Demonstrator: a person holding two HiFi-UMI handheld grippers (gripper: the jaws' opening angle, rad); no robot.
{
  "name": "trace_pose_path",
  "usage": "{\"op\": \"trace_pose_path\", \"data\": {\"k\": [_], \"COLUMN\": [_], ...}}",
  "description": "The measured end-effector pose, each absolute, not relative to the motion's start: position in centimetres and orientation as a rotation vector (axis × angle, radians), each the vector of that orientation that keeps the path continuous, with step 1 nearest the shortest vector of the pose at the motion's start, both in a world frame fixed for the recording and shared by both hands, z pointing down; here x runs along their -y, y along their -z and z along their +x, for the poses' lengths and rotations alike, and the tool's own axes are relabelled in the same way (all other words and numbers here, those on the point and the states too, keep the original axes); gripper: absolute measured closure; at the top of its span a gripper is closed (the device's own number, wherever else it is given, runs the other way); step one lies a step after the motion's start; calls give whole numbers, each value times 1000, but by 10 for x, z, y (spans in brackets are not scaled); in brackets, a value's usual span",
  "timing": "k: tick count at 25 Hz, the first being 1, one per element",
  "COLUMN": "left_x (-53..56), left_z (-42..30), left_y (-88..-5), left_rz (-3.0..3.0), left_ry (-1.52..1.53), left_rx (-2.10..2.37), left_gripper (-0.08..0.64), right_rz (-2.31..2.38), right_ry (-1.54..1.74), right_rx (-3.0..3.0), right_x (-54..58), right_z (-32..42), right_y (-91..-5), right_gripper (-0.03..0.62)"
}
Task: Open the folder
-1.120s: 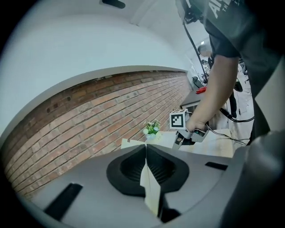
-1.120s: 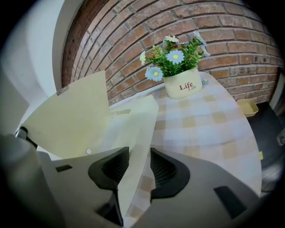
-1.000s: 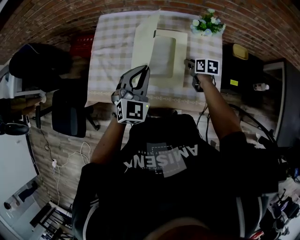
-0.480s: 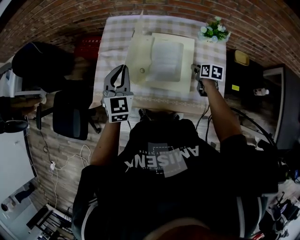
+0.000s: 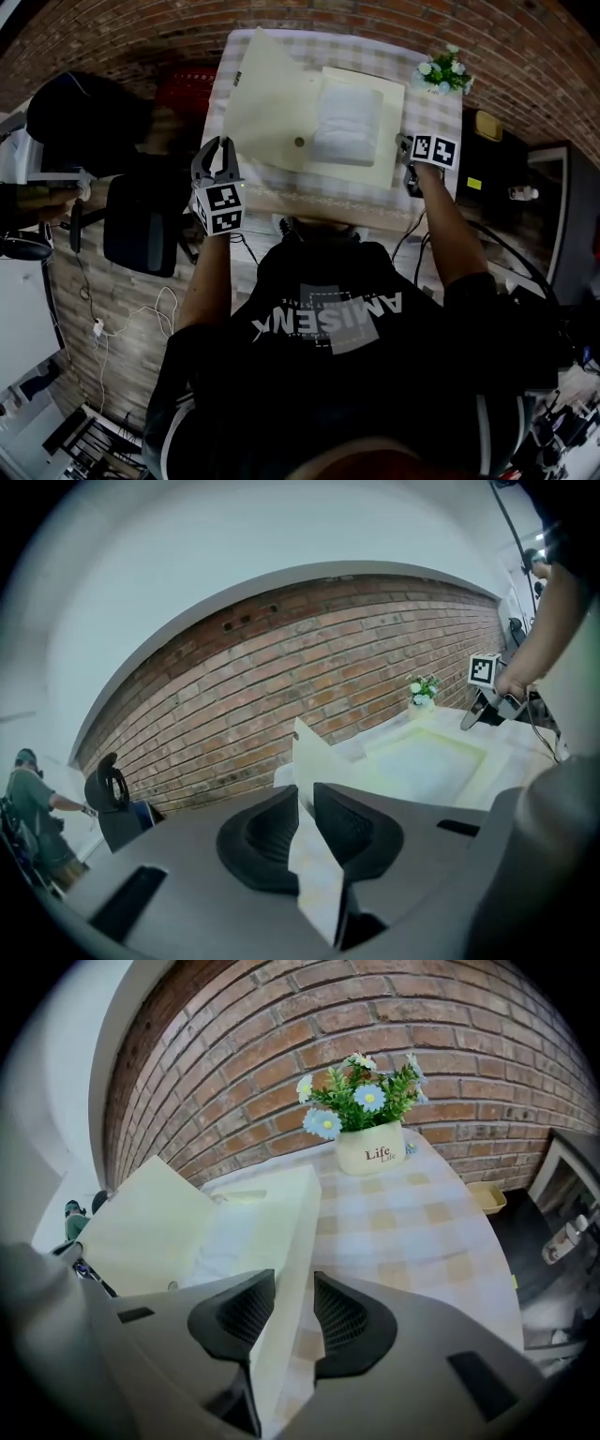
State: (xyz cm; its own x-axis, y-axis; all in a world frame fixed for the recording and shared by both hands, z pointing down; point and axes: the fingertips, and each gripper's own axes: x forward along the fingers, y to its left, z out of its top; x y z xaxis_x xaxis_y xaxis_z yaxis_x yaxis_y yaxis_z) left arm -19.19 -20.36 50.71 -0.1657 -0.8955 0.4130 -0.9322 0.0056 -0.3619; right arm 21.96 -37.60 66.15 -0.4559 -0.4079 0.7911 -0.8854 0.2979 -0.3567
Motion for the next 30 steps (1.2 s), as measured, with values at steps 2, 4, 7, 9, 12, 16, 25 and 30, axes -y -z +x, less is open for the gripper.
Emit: {"op": "trace_pose_path", "data": {"k": [2, 4, 7, 9, 12, 16, 25, 30], "left_x": [201, 199, 198, 197, 196, 194, 195, 196], "left_z": [-207, -221, -239, -252, -267, -280, -300, -302], "left_y": [-517, -528, -547, -559, -579, -609, -665, -696], "left_rz": [1955, 1924, 1878, 1840, 1805, 1797, 1780, 1776], "left_ry": [-893, -920, -923, -883, -965, -1137, -1278, -1277], "left_rx": [2170, 2160, 2147, 2135, 2127, 2112, 2082, 1966], "left_gripper": [493, 485, 474, 470, 456, 448, 446, 450], "right_rz": [1163, 1179, 1209, 1225, 1238, 1247, 1284, 1289], "right_ry": [-1084, -1090, -1080, -1076, -1074, -1059, -999, -990], "right_rx": [1990, 1983, 1968, 1959, 1954, 1938, 1898, 1890], "right_x": [375, 375, 374, 375, 376, 376, 374, 375], "right_z": [219, 219, 221, 221, 219, 217, 212, 210], "right_y": [-661, -661, -660, -659, -658, -659, -657, -657], "right_gripper": [430, 430, 430, 433, 437, 449, 468, 476]}}
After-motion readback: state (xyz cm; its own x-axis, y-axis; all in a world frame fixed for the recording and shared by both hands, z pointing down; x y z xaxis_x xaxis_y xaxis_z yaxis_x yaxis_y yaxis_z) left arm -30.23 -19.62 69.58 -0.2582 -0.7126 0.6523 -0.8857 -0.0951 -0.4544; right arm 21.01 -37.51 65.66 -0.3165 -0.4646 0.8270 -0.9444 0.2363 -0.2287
